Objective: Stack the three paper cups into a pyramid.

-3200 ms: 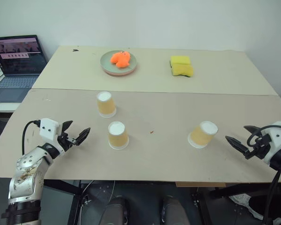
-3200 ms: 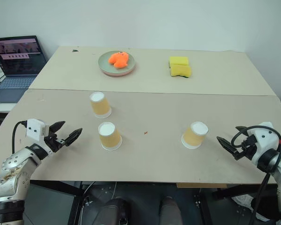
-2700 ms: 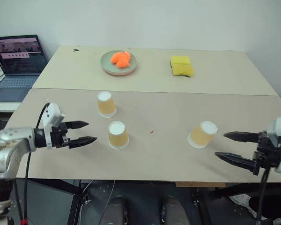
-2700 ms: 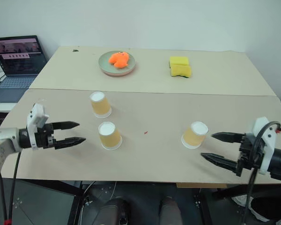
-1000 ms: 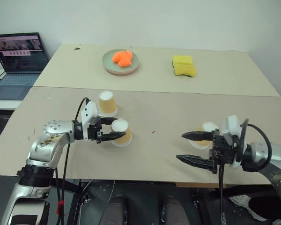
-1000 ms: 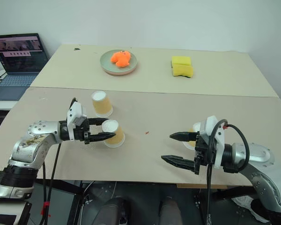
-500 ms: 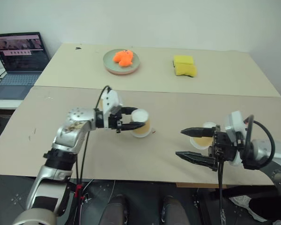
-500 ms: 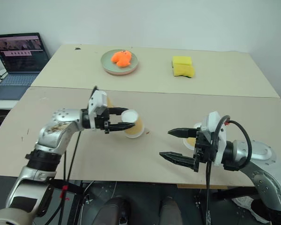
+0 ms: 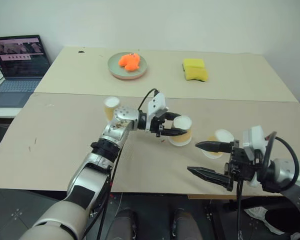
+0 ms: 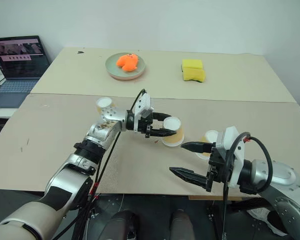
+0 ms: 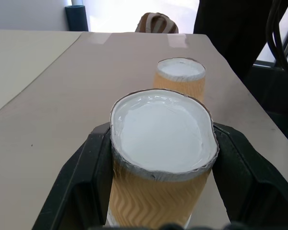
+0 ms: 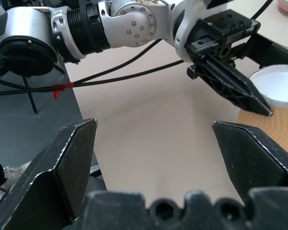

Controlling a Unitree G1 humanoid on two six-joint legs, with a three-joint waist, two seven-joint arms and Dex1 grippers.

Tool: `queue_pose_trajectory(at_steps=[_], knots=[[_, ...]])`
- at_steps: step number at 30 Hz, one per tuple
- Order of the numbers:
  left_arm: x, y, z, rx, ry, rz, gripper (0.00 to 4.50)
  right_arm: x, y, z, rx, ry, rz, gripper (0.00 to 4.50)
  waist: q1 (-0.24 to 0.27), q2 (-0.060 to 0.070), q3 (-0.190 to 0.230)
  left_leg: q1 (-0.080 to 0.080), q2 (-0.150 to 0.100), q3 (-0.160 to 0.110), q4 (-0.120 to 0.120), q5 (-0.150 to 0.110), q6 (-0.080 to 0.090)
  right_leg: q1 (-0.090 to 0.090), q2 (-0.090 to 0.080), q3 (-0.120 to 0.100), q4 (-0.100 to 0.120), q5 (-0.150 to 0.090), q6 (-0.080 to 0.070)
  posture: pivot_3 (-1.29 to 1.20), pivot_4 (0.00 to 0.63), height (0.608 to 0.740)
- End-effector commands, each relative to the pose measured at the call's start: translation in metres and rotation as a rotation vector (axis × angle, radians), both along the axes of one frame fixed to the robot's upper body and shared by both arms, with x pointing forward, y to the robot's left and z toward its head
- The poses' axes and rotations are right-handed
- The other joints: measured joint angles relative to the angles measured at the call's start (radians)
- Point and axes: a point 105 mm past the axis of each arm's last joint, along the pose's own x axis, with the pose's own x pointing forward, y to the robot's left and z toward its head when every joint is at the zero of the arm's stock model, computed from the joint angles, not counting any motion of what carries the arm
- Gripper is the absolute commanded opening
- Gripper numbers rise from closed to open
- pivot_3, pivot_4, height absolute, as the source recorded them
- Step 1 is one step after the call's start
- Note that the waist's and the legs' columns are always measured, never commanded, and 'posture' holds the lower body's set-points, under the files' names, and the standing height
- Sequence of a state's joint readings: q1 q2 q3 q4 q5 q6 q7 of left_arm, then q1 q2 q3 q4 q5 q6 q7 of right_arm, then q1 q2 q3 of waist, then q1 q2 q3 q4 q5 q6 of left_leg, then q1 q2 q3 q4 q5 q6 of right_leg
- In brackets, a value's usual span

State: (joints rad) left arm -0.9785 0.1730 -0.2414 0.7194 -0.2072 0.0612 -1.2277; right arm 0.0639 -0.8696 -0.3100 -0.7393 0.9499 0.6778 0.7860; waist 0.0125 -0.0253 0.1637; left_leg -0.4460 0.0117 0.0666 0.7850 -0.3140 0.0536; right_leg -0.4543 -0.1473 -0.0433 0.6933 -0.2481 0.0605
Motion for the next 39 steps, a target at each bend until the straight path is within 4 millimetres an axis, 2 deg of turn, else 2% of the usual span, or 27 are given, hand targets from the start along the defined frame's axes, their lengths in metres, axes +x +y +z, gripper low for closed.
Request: queue_pose_trajectory(at_steps=[1,3,4,6,7,11,18,21,24,27,32,35,39], knots=[[0.005,-0.003,0.009,0.007,-0.065,-0.007,2.67,-0.005,0.001,0.009,0.012,-0.047,-0.003,4.5,0.0,0.0,0.0,0.0,0.0,0.0,0.0,0.0,0.0,0.0,0.0,0.0,0.0,0.0,0.0,0.0,0.15,0.673],[0.008,-0.003,0.007,0.018,-0.072,0.001,3.44,-0.005,0.001,0.01,0.019,-0.046,-0.011,4.5,0.001,0.0,0.0,0.0,0.0,0.0,0.0,0.0,0.0,0.0,0.0,0.0,0.0,0.0,0.0,0.0,0.15,0.673],[0.008,-0.003,0.006,0.019,-0.075,0.002,3.62,-0.005,0.001,0.01,0.021,-0.046,-0.013,4.5,0.001,0.0,0.0,-0.001,0.0,0.0,0.0,0.0,0.001,0.0,0.0,0.0,-0.001,0.0,0.0,0.0,0.15,0.673],[0.013,-0.002,0.004,0.022,-0.076,0.031,4.35,-0.004,0.001,0.01,0.023,-0.047,-0.015,4.5,0.001,0.0,0.0,-0.001,0.0,0.0,0.0,0.0,0.001,0.0,0.0,0.0,-0.001,0.0,0.0,0.0,0.15,0.673],[0.013,-0.002,0.004,0.019,-0.074,0.033,4.43,-0.004,0.001,0.01,0.024,-0.046,-0.015,4.5,0.001,0.0,0.0,-0.001,0.0,0.0,0.0,0.0,0.001,0.0,0.0,0.0,-0.001,0.0,0.0,0.0,0.15,0.673],[0.014,-0.001,0.011,-0.011,-0.118,0.049,4.43,-0.002,0.001,0.01,0.023,-0.041,-0.009,4.5,0.0,0.0,0.0,-0.001,0.0,0.0,0.0,0.0,0.001,0.0,0.0,0.0,-0.001,0.0,0.0,0.0,0.15,0.673],[-0.001,0.018,0.088,-0.293,-0.174,0.105,4.43,-0.001,0.002,0.011,0.036,-0.034,0.008,4.5,-0.001,0.0,0.0,-0.002,0.001,-0.001,0.0,0.0,0.0,-0.001,0.0,0.0,-0.001,0.0,0.0,0.0,0.15,0.673],[-0.009,0.037,0.105,-0.344,-0.21,0.171,4.43,0.001,0.004,0.01,0.037,-0.032,0.017,4.5,-0.003,0.0,0.0,-0.001,0.001,-0.001,0.0,0.0,0.0,-0.001,0.0,0.0,0.0,0.0,0.0,0.0,0.15,0.673],[-0.012,0.059,0.102,-0.318,-0.22,0.255,4.43,0.003,0.004,0.009,0.043,-0.029,0.029,4.5,-0.004,0.0,0.0,0.001,0.001,-0.001,0.0,0.001,-0.001,0.0,0.0,0.001,0.0,0.0,0.0,0.0,0.15,0.673],[-0.011,0.1,0.085,-0.243,-0.191,0.371,4.43,0.004,0.006,0.007,0.047,-0.019,0.05,4.5,-0.007,0.0,0.0,0.002,0.001,0.0,0.0,0.001,-0.001,0.0,0.0,0.001,0.001,0.0,0.0,0.0,0.15,0.673],[-0.002,0.146,0.076,-0.177,-0.228,0.558,4.43,0.008,0.007,0.007,0.053,-0.017,0.073,4.5,0.0,0.0,0.0,0.001,0.001,-0.001,0.0,0.001,-0.001,0.0,0.0,0.0,0.0,0.0,0.0,0.0,0.15,0.673],[0.008,0.164,0.078,-0.188,-0.259,0.676,4.43,0.011,0.007,0.007,0.055,-0.021,0.081,4.5,0.006,0.0,0.0,0.001,0.001,-0.001,0.0,0.001,-0.001,0.002,0.0,0.0,-0.001,0.0,0.0,0.0,0.15,0.673],[0.019,0.178,0.072,-0.22,-0.277,0.809,4.43,0.013,0.009,0.007,0.057,-0.026,0.093,4.5,0.006,0.0,0.0,0.001,0.001,-0.001,0.0,0.001,-0.002,0.003,0.0,-0.001,-0.002,0.0,0.0,0.0,0.15,0.673]])
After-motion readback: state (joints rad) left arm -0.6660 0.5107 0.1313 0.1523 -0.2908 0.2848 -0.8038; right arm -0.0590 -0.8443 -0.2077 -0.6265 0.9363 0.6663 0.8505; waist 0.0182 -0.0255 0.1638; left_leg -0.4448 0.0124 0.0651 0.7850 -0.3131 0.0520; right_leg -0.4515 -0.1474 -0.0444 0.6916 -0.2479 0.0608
